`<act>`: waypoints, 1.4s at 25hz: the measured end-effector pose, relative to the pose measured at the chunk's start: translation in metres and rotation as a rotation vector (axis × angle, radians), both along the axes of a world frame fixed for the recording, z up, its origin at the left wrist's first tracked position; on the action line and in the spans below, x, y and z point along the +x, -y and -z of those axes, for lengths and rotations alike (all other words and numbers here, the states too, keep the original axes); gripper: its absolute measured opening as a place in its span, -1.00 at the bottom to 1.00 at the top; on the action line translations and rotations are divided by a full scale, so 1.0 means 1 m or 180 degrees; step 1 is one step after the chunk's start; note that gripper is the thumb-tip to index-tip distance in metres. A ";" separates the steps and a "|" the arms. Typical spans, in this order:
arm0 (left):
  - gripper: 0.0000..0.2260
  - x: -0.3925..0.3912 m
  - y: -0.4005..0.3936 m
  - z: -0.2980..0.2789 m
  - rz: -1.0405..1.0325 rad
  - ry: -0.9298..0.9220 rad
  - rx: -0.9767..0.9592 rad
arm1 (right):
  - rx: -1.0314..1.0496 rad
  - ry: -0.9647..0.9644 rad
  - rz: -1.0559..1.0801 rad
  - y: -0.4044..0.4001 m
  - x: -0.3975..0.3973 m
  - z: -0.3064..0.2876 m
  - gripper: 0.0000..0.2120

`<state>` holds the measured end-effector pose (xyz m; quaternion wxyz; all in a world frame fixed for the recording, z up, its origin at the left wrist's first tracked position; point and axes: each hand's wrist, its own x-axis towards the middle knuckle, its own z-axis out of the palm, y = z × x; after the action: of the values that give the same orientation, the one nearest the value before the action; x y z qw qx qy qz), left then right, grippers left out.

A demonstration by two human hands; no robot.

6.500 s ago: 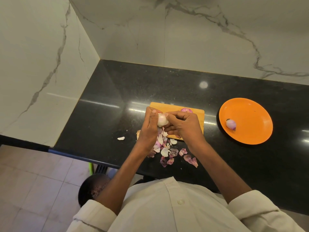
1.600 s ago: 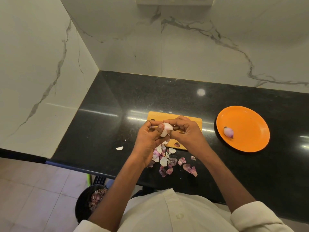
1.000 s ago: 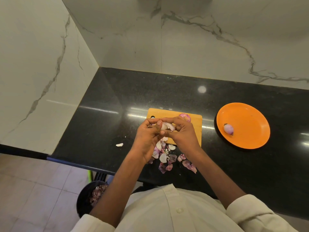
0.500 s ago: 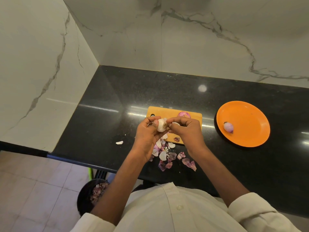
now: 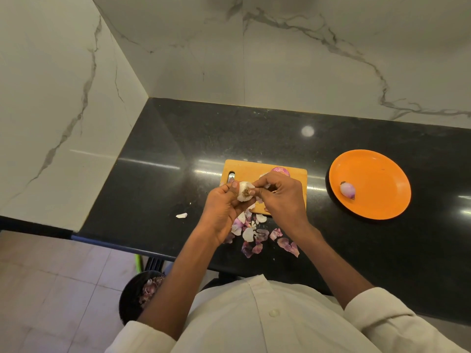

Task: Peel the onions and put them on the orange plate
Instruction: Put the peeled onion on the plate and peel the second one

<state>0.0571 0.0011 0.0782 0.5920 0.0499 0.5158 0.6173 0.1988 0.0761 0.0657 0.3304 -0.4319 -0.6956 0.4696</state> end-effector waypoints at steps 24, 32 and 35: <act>-0.76 0.002 -0.008 -0.001 -0.0348 0.0651 0.0188 | 0.0686 0.0287 -0.0185 0.011 -0.008 -0.005 -0.81; -0.83 -0.013 0.001 0.004 -0.0601 0.1003 0.0123 | 0.0201 0.0693 -0.0342 0.015 -0.004 0.000 -0.86; -0.91 -0.007 0.006 -0.002 -0.0439 0.1034 0.0041 | 0.0462 0.1053 -0.0511 0.015 -0.009 -0.001 -0.69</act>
<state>0.0503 -0.0047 0.0798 0.6235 -0.0822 0.4115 0.6596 0.1895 0.0609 0.0664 0.2034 -0.4213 -0.8046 0.3656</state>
